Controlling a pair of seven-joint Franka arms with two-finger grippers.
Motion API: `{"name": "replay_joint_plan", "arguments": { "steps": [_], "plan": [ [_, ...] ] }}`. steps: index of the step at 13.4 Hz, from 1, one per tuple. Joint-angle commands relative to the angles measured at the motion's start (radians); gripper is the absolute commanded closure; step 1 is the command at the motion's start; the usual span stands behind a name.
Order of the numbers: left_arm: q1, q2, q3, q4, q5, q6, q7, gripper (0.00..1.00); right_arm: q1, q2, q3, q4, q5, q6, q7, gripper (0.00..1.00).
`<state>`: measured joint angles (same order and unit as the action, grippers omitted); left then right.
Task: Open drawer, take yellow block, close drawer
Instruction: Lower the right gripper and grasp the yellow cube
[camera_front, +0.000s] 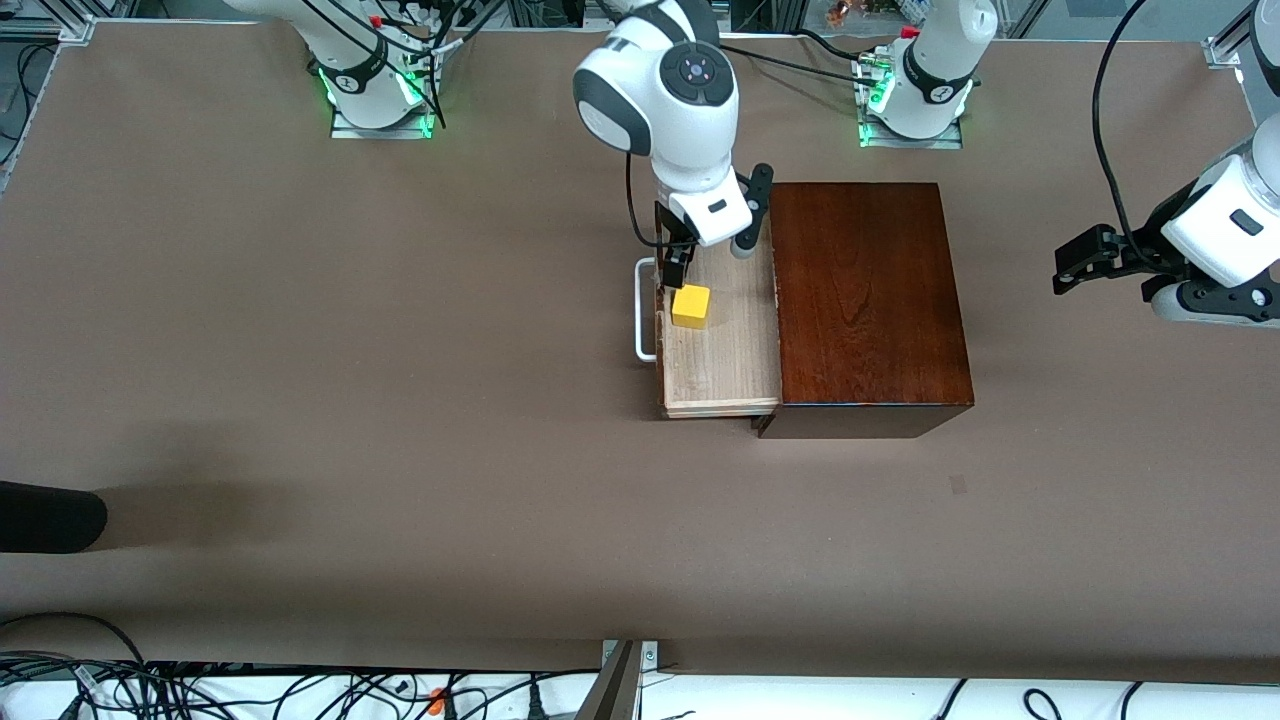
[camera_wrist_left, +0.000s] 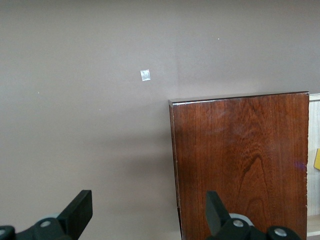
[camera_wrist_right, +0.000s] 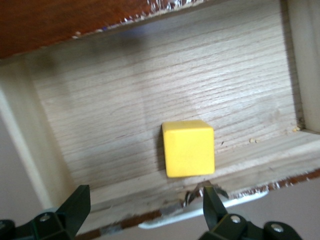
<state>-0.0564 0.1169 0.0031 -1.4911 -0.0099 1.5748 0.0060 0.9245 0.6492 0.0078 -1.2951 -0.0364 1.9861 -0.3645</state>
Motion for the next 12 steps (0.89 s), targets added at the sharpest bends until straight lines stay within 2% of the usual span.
{"name": "replay_joint_plan", "arguments": {
  "steps": [1, 12],
  "plan": [
    [-0.01, 0.003, 0.012, 0.014, -0.005, 0.002, 0.022, 0.0, 0.01, 0.043, -0.009, 0.037, -0.017, 0.039, -0.022, 0.0],
    [-0.005, 0.004, 0.012, 0.012, -0.005, 0.002, 0.022, 0.0, -0.009, 0.108, -0.026, 0.045, -0.045, 0.141, -0.074, 0.0]
  ]
}}
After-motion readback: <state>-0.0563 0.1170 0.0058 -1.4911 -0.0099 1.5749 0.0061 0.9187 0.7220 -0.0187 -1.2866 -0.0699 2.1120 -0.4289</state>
